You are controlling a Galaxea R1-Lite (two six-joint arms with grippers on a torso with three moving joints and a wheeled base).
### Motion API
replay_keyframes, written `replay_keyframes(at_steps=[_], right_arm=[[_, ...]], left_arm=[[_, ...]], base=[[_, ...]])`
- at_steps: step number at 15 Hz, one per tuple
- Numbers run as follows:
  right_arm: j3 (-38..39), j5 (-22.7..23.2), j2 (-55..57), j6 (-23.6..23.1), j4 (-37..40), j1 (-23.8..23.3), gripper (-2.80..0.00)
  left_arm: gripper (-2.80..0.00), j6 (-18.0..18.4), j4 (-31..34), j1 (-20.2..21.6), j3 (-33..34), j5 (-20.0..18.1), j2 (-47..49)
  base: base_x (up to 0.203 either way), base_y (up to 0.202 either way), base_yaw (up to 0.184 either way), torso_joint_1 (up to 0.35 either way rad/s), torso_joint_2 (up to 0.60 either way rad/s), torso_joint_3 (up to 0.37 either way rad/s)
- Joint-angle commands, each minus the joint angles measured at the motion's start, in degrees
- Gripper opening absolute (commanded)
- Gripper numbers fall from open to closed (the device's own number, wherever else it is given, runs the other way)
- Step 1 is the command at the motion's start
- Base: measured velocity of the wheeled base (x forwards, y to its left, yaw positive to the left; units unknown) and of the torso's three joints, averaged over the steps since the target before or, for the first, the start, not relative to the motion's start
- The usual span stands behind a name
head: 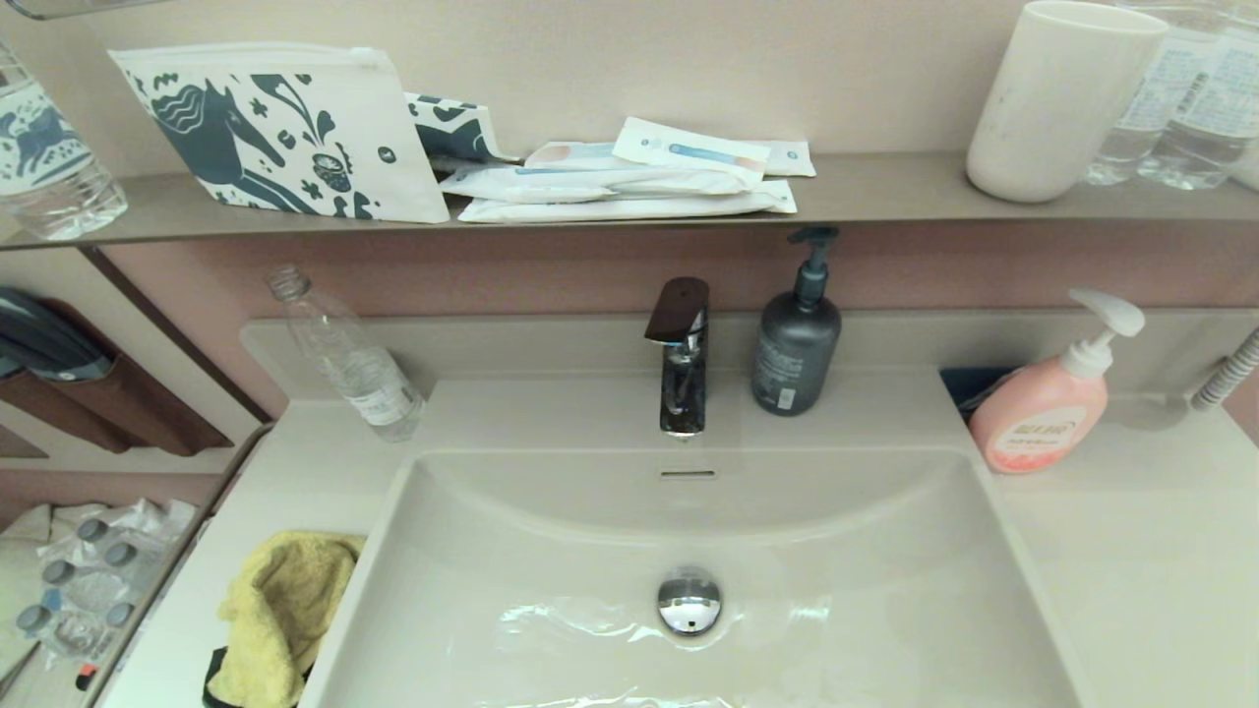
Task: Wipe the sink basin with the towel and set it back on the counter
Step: Turn on the faucet
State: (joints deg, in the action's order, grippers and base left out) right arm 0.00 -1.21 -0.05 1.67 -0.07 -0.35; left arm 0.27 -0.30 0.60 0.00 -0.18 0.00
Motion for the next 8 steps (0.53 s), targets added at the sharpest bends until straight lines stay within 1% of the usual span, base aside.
replay_keyframes(at_steps=[1,8], right_arm=[[0.0,-0.02,0.05,0.0,-0.01,0.0,-2.8],[0.0,-0.02,0.05,0.0,-0.01,0.0,-2.8]], left_arm=[[-2.8,0.0,-0.05,0.02,0.0,0.01,0.09],[-2.8,0.0,-0.05,0.02,0.0,0.01,0.09]], base=[[0.0,0.0,0.0,0.0,0.0,0.0],[0.0,0.0,0.0,0.0,0.0,0.0]])
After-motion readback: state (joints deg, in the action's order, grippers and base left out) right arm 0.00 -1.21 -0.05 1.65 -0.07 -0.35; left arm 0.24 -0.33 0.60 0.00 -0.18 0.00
